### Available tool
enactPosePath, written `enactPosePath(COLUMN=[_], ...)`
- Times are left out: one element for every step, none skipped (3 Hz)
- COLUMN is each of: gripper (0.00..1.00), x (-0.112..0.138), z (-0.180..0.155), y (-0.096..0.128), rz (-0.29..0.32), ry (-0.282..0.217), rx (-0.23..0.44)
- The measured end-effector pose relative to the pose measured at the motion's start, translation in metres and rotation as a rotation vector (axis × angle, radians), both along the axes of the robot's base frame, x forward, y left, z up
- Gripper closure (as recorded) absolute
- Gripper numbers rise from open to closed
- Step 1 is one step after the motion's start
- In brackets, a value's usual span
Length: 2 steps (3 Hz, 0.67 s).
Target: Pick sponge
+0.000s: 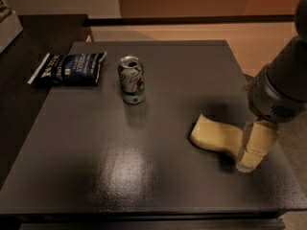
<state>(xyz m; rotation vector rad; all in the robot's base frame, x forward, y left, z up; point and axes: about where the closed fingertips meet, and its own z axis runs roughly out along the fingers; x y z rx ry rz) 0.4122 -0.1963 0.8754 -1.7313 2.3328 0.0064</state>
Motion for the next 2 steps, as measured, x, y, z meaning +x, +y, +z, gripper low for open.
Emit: enactPosePath(gripper=[0.0,0.0], x=[0.005,0.009], z=[-0.018,-0.034], y=[0.005,0.015], rz=[-0.009,-0.01], ry=[-0.015,-0.013], rx=[0.025,0.045])
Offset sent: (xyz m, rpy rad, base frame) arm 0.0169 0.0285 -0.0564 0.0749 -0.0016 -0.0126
